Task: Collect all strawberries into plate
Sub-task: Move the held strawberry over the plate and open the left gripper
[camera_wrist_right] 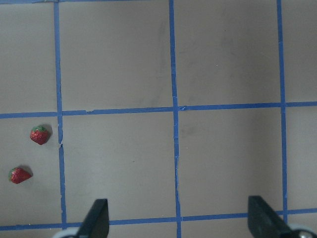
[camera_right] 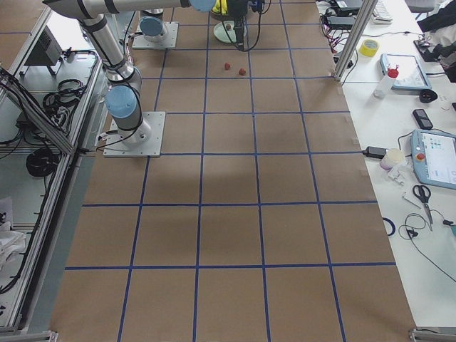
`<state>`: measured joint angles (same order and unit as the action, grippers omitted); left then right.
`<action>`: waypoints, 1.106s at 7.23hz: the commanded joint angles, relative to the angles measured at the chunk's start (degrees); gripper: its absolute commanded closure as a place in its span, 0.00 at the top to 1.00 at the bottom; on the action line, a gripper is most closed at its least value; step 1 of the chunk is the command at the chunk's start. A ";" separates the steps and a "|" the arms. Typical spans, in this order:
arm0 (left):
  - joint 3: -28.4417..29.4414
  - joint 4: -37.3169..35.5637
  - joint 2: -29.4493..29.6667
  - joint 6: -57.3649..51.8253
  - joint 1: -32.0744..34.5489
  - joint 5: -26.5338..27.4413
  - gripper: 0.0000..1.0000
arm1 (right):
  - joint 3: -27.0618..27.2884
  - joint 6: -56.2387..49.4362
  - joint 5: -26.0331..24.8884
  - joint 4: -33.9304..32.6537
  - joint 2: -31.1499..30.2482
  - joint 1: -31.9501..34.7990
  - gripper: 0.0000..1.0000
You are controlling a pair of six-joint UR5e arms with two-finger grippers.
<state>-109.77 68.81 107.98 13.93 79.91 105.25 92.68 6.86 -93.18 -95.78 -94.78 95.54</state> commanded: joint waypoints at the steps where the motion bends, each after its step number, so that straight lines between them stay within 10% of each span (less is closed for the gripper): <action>1: 0.17 0.01 -1.01 0.83 1.03 -1.00 1.00 | 0.05 0.08 0.02 -0.02 -0.05 -0.01 1.00; 8: 2.81 -2.71 -1.46 22.28 18.96 -18.80 1.00 | 0.14 0.00 0.02 -0.02 -0.14 -0.01 1.00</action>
<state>-107.32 67.05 106.01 35.47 98.37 91.01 92.81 6.86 -93.16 -95.80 -94.89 95.53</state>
